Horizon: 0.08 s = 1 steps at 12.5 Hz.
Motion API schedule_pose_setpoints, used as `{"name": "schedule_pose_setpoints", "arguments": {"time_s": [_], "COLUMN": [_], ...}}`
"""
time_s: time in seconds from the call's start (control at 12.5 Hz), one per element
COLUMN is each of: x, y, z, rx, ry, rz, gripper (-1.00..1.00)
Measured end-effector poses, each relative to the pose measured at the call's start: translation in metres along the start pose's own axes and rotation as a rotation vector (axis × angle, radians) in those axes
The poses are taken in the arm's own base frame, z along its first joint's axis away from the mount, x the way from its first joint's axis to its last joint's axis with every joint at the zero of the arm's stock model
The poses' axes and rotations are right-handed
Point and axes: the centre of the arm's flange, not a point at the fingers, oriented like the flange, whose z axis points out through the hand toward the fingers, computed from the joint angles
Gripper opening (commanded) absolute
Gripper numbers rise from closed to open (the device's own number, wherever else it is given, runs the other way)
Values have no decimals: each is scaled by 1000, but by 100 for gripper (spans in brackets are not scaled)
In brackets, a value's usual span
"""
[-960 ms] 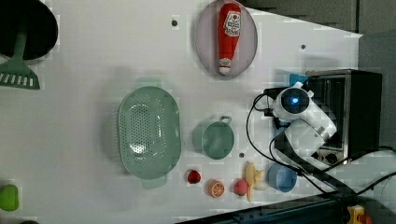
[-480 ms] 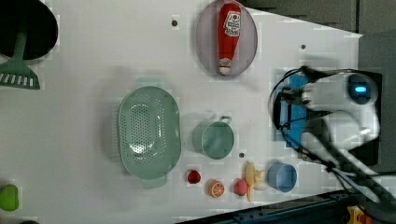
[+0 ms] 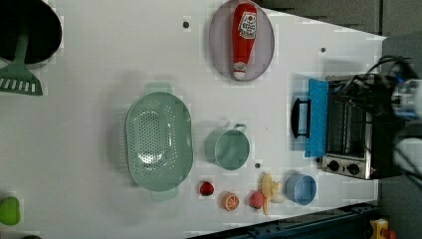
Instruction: Flap open oven.
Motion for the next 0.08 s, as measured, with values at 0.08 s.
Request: {"name": "schedule_pose_setpoints", "arguments": {"time_s": [0.08], "x": [0], "y": [3], "z": [-15], "rx": [11], "ry": [-21], "rz": [18], "gripper": [-65]}}
